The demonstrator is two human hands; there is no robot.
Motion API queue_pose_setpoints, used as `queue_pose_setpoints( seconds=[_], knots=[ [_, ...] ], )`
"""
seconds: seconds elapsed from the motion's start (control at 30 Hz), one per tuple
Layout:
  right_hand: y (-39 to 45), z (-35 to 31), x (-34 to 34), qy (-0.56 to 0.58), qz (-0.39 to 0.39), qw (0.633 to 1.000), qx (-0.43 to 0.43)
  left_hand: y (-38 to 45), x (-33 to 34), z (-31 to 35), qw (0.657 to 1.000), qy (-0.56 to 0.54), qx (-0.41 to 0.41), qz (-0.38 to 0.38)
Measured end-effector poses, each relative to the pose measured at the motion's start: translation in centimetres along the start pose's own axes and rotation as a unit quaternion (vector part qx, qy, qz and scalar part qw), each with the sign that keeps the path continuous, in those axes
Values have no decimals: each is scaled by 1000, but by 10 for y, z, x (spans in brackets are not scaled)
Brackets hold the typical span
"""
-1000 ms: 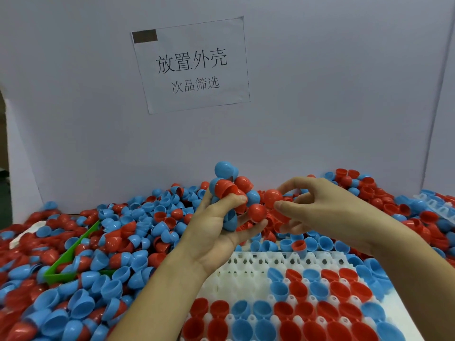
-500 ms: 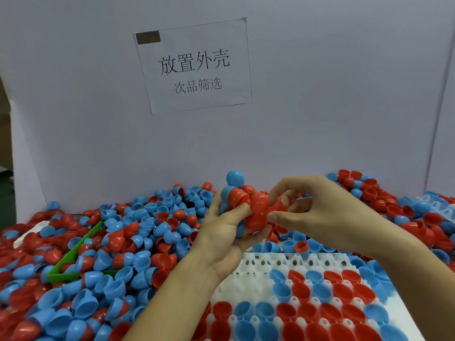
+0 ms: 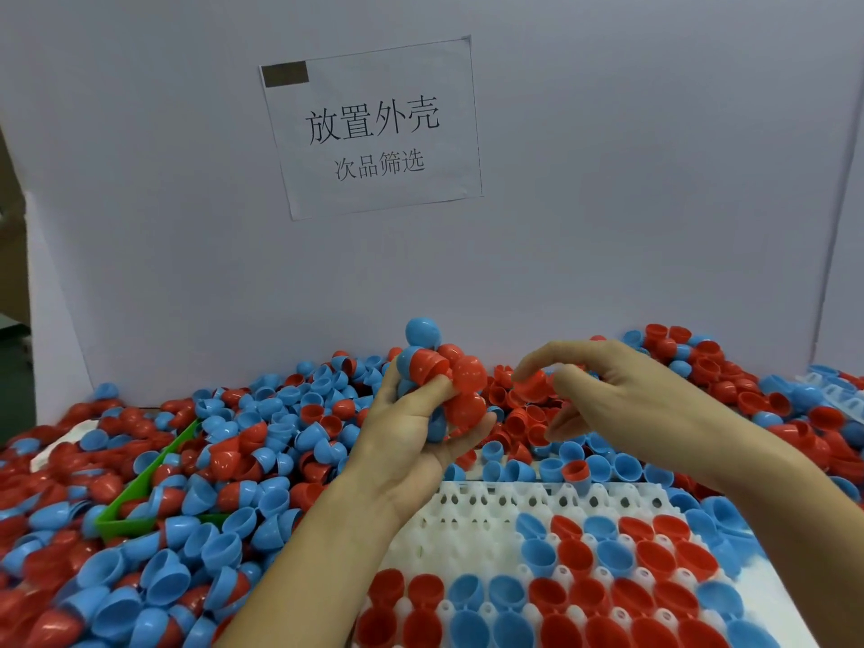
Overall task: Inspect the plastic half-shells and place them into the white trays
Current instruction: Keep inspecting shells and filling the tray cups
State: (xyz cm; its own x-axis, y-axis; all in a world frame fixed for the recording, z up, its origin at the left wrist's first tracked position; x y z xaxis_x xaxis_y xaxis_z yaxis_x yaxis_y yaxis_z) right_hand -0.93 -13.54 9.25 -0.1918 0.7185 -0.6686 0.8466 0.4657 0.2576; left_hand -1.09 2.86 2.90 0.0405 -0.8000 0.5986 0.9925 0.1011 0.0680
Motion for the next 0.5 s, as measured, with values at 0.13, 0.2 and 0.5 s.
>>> queue_pose_setpoints(
  seconds=[0.13, 0.2, 0.5],
  knots=[
    [0, 4, -2, 55, 14, 998, 34, 1, -3, 4, 1000, -8, 4, 4],
    [1, 4, -4, 86, 34, 994, 50, 1, -4, 5, 1000, -12, 6, 4],
    [10, 20, 23, 87, 33, 985, 147, 3, -5, 22, 999, -46, 23, -17]
  ],
)
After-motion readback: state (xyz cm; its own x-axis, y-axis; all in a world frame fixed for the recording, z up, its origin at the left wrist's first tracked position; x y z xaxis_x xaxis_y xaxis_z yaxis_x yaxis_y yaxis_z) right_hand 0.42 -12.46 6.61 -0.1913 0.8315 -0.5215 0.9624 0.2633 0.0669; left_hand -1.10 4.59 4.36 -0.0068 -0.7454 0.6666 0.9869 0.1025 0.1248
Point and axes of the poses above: each hand's wrist, its own y-axis towards the middle knuckle, its own x-axis out of the palm, z = x × y, the point moved 8 cm from there along y, towards the middle knuckle, and after that the axes turned 3 degrees about y, right-handed, at the moved point
